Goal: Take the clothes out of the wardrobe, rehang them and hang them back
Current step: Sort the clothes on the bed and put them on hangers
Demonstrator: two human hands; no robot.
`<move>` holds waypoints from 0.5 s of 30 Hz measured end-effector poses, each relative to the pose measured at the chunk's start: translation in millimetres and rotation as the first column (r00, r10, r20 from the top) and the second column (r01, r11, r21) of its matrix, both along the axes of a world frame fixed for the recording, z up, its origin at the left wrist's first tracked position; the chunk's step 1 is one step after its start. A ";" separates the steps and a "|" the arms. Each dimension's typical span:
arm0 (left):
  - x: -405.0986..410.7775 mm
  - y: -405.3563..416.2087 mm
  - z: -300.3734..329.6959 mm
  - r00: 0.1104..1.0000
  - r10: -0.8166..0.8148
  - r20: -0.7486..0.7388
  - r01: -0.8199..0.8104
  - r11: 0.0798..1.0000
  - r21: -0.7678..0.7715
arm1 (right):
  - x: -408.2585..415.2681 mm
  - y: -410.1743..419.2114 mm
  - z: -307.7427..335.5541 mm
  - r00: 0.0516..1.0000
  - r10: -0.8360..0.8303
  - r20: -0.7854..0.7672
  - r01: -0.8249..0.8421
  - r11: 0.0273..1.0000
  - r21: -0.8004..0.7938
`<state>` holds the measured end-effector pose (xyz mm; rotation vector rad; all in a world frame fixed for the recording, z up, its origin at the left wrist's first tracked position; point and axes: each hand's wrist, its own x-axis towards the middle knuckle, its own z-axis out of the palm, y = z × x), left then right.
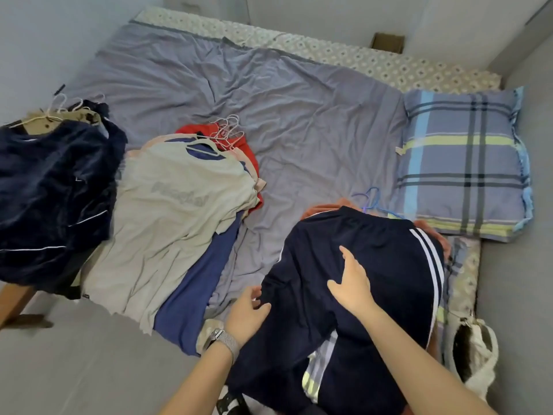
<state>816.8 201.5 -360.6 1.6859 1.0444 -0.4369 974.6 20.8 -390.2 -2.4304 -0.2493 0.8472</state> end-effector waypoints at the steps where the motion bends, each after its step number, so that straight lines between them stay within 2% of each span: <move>1: -6.6 11.1 5.5 1.000 0.025 0.016 -0.025 1.000 0.013 | -5.0 13.5 5.2 0.999 -0.015 -0.043 0.017 0.999 0.047; 5: -40.4 66.4 27.8 0.991 0.114 0.067 -0.118 0.991 0.068 | -24.5 72.8 31.0 0.994 0.026 -0.109 -0.014 0.994 0.109; 10: -81.5 157.3 45.9 0.971 0.185 0.150 -0.198 0.978 0.073 | -60.3 163.2 60.8 0.994 0.094 -0.059 -0.087 0.990 0.110; 15: -127.5 248.0 57.1 0.975 0.131 0.182 -0.141 0.989 0.043 | -108.8 239.1 67.4 0.999 0.023 -0.043 -0.021 0.999 0.046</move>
